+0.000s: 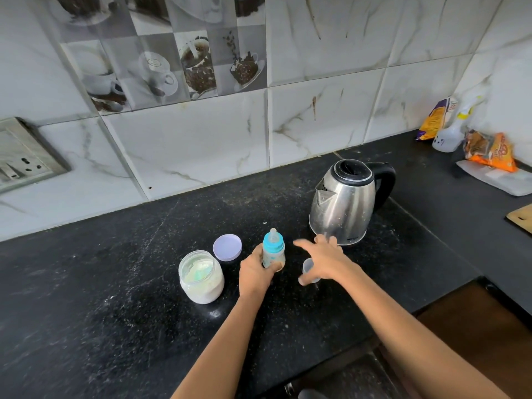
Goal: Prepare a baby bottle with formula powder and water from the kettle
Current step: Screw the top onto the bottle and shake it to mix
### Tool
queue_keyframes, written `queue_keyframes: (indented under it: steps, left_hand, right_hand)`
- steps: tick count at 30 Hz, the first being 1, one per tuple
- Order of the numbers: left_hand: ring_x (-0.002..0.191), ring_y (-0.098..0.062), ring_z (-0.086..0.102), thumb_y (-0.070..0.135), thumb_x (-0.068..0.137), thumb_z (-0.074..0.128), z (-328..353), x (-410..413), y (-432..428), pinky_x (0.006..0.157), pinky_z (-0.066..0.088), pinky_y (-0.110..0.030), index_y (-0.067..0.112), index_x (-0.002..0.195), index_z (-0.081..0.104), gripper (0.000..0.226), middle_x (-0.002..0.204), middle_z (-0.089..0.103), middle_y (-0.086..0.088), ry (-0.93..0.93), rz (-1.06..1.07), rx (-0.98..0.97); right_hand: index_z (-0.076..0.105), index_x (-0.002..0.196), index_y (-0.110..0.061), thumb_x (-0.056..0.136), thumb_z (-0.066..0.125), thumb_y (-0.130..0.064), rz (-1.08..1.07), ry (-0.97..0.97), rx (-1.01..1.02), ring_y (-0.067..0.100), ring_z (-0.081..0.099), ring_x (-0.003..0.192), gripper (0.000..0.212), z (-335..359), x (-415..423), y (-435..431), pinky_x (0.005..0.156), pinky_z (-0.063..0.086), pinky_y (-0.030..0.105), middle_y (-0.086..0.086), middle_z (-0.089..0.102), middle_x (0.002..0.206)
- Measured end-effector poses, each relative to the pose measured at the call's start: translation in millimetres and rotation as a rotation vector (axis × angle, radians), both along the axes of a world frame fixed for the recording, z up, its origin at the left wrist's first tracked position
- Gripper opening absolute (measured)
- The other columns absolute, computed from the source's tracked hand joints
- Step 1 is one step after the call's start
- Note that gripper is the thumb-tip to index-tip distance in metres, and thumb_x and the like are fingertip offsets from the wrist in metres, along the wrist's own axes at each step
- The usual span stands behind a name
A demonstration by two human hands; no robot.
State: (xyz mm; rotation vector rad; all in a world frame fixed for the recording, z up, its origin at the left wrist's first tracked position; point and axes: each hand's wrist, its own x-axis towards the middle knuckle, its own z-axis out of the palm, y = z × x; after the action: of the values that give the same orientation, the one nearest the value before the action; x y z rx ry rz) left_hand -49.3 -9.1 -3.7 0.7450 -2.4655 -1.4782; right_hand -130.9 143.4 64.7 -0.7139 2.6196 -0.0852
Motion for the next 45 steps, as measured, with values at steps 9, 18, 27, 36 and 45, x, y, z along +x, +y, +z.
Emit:
queue_keyframes:
  steps: [9, 18, 27, 36, 45]
  left_hand:
    - [0.072, 0.007, 0.054, 0.014, 0.078, 0.077, -8, -7, -4, 0.049, 0.036, 0.004, 0.023, 0.132, 0.051, 0.061, 0.121, 0.063, 0.004, -0.022, 0.002, 0.024]
    - [0.093, 0.0, 0.056, 0.019, 0.078, 0.077, -6, -6, -5, 0.057, 0.037, -0.002, 0.025, 0.138, 0.045, 0.068, 0.127, 0.06, 0.005, -0.04, -0.007, 0.031]
    - [0.11, -0.003, 0.058, 0.016, 0.078, 0.077, -17, -5, -2, 0.099, 0.044, -0.024, 0.026, 0.131, 0.051, 0.06, 0.118, 0.063, 0.013, 0.033, 0.027, 0.144]
    - [0.1, 0.006, 0.06, 0.021, 0.076, 0.078, -25, -5, -3, 0.092, 0.048, -0.021, 0.036, 0.122, 0.053, 0.055, 0.106, 0.066, 0.022, 0.075, 0.028, 0.146]
    - [0.096, 0.008, 0.061, 0.026, 0.072, 0.081, -21, -2, 0, 0.084, 0.046, -0.016, 0.045, 0.112, 0.054, 0.053, 0.1, 0.067, 0.025, 0.098, 0.048, 0.127]
  right_hand:
    - [0.049, 0.107, -0.022, 0.075, 0.073, -0.027, -0.074, -0.041, -0.427, 0.012, 0.057, 0.081, 0.041, 19, -15, 9, 0.062, 0.042, 0.025, 0.001, 0.054, 0.104]
    - [0.047, 0.128, -0.042, 0.088, 0.066, -0.025, 0.11, -0.193, -1.008, 0.004, 0.05, 0.121, 0.048, 20, -25, -31, 0.104, 0.043, 0.032, -0.015, 0.054, 0.13]
    - [0.048, 0.137, -0.04, 0.087, 0.067, -0.015, 0.264, -0.171, -0.973, 0.008, 0.052, 0.125, 0.059, -18, -25, -28, 0.101, 0.048, 0.039, -0.015, 0.054, 0.136]
    - [0.048, 0.138, -0.032, 0.085, 0.068, -0.011, 0.288, -0.03, -0.977, 0.004, 0.047, 0.127, 0.061, -39, -19, -30, 0.105, 0.044, 0.038, -0.01, 0.053, 0.135]
    - [0.039, 0.141, -0.041, 0.088, 0.064, -0.018, 0.318, 0.03, -0.886, 0.002, 0.047, 0.124, 0.062, -43, -19, -31, 0.103, 0.043, 0.028, -0.011, 0.05, 0.135]
